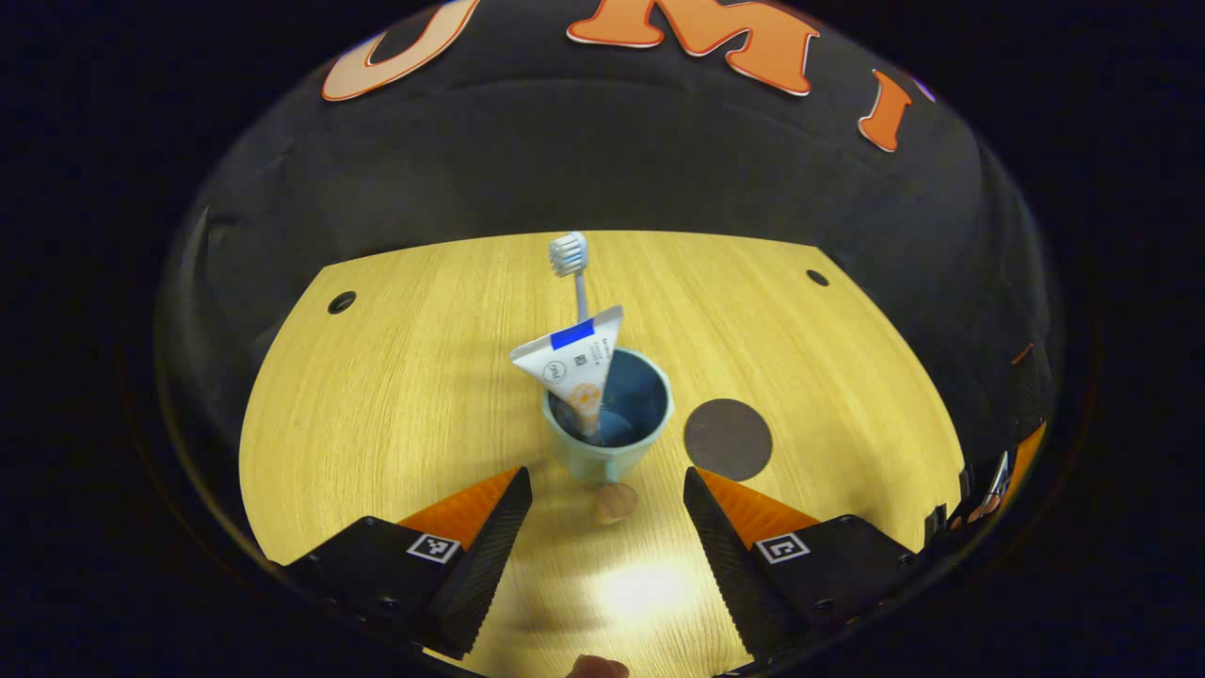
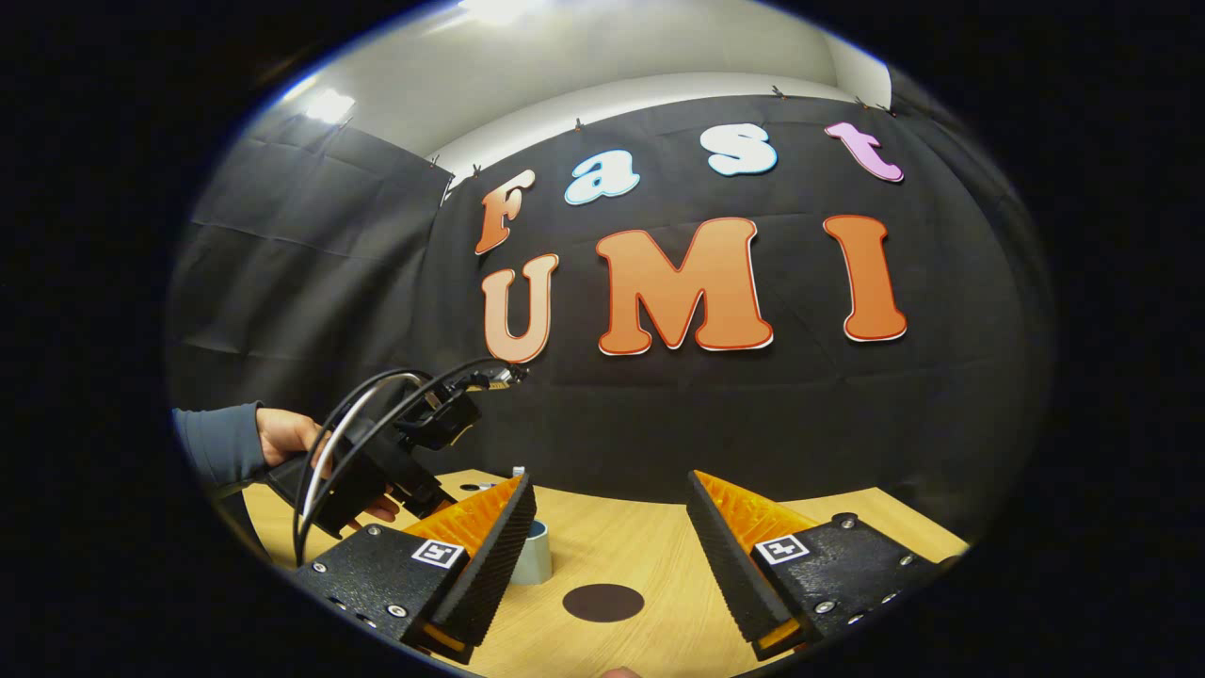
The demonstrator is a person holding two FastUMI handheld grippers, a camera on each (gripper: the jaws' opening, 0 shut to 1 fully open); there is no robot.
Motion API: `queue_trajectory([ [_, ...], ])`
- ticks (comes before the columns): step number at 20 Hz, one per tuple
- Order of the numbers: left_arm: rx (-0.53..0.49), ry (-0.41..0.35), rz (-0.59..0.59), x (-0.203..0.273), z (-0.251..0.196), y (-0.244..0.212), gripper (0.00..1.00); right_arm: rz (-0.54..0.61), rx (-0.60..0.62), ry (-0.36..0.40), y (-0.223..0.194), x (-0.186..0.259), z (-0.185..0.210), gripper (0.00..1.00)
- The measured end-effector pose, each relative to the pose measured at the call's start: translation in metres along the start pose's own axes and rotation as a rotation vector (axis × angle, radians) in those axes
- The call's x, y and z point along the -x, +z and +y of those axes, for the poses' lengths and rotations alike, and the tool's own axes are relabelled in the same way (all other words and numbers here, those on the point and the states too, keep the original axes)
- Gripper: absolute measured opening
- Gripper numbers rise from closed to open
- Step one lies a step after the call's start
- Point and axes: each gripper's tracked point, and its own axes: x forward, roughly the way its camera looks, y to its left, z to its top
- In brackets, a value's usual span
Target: Put the toothbrush and toothpaste on the desktop into the cup, then pick up the cup and place it on the coaster on the desktop.
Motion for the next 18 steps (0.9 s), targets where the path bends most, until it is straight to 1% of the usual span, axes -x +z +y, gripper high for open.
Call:
queue_trajectory([
  [1, 0.008, 0.007, 0.021, -0.005, 0.001, -0.002, 0.98, 0.002, 0.005, -0.004, 0.001, 0.003, -0.003, 0.96],
  [2, 0.008, 0.013, 0.046, -0.009, 0.002, -0.005, 0.94, 0.002, 0.009, -0.008, 0.003, 0.007, -0.005, 0.96],
  [3, 0.002, 0.026, 0.071, -0.010, 0.002, -0.006, 0.98, 0.004, 0.013, -0.012, 0.004, 0.010, -0.007, 0.96],
  [4, -0.011, 0.036, 0.090, -0.012, 0.002, -0.006, 0.98, 0.005, 0.016, -0.016, 0.004, 0.013, -0.009, 0.96],
  [5, -0.017, 0.046, 0.106, -0.015, 0.000, -0.006, 0.94, 0.009, 0.019, -0.019, 0.003, 0.016, -0.010, 0.96],
  [6, -0.023, 0.052, 0.123, -0.016, -0.002, -0.006, 0.98, 0.012, 0.021, -0.022, 0.002, 0.019, -0.012, 0.96],
  [7, -0.031, 0.058, 0.138, -0.018, -0.002, -0.007, 0.98, 0.013, 0.026, -0.022, 0.001, 0.022, -0.013, 0.96],
  [8, -0.038, 0.060, 0.154, -0.020, -0.002, -0.009, 0.98, 0.011, 0.034, -0.027, 0.000, 0.023, -0.014, 0.96],
  [10, -0.045, 0.061, 0.182, -0.025, 0.002, -0.011, 0.94, 0.012, 0.041, -0.036, 0.000, 0.027, -0.018, 0.96],
  [11, -0.044, 0.064, 0.192, -0.028, 0.000, -0.011, 0.86, 0.016, 0.038, -0.034, -0.002, 0.028, -0.018, 0.96],
  [12, -0.038, 0.072, 0.210, -0.029, 0.002, -0.010, 0.81, 0.020, 0.034, -0.034, -0.002, 0.030, -0.018, 0.96],
  [13, -0.030, 0.070, 0.223, -0.032, 0.003, -0.010, 0.73, 0.017, 0.032, -0.034, -0.001, 0.032, -0.019, 0.96],
  [14, -0.010, 0.067, 0.236, -0.038, 0.004, -0.011, 0.71, 0.012, 0.033, -0.037, 0.000, 0.034, -0.021, 0.96],
  [15, 0.001, 0.063, 0.248, -0.045, 0.005, -0.013, 0.58, 0.007, 0.035, -0.041, 0.000, 0.035, -0.023, 0.96],
  [16, 0.012, 0.057, 0.254, -0.050, 0.007, -0.013, 0.55, 0.008, 0.038, -0.044, 0.001, 0.035, -0.024, 0.96],
  [17, 0.037, 0.055, 0.260, -0.055, 0.008, -0.013, 0.48, 0.013, 0.037, -0.047, -0.001, 0.036, -0.026, 0.96],
  [18, 0.040, 0.060, 0.250, -0.060, 0.009, -0.008, 0.41, 0.014, 0.032, -0.047, -0.002, 0.036, -0.026, 0.96],
])
